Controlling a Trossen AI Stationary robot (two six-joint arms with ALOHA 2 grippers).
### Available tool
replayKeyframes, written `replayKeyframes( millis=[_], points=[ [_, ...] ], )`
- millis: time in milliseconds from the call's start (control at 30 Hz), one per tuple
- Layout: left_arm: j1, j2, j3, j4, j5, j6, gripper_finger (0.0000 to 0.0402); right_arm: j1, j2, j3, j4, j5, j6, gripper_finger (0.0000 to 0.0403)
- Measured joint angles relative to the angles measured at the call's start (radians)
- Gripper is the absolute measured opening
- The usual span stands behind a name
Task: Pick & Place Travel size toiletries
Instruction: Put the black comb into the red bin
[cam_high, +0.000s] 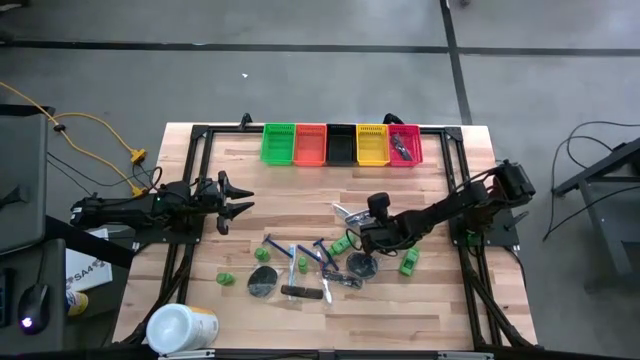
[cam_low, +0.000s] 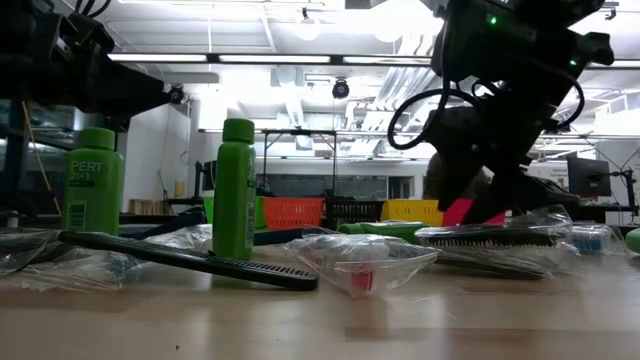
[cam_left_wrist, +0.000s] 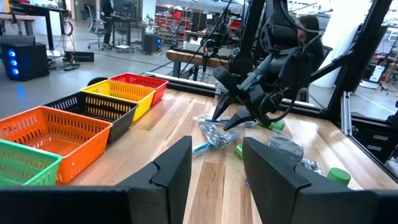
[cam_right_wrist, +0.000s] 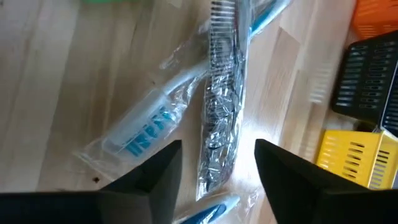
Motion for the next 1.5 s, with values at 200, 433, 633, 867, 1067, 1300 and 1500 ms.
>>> replayKeyframes(
  millis=[200,433,633,867,1067,1300,1500],
  points=[
    [0.000,0.000,0.000,0.000,0.000,0.000,0.0143,0.000,0.023,0.000,0.030,0.003,0.000,0.0238],
    [0.000,0.000,0.000,0.000,0.000,0.000,0.0143,0.002,0.099,0.003,0.072,0.100,-0.027,0.0236],
    [0.000,0.000,0.000,0.000,0.000,0.000,0.0143,-0.019,0.105,0.001,0.117,0.111,-0.053,0.0230],
    [0.000,0.000,0.000,0.000,0.000,0.000,0.0143,-0.064,0.104,0.001,0.162,0.075,-0.079,0.0230],
    [0.000,0.000,0.000,0.000,0.000,0.000,0.0143,-0.100,0.101,0.002,0.168,0.000,-0.080,0.0217],
    [0.000,0.000,0.000,0.000,0.000,0.000,0.0143,-0.111,0.103,0.002,0.177,-0.033,-0.113,0.0137],
    [0.000,0.000,0.000,0.000,0.000,0.000,0.0143,-0.111,0.106,0.000,0.189,-0.040,-0.131,0.0063]
  ],
)
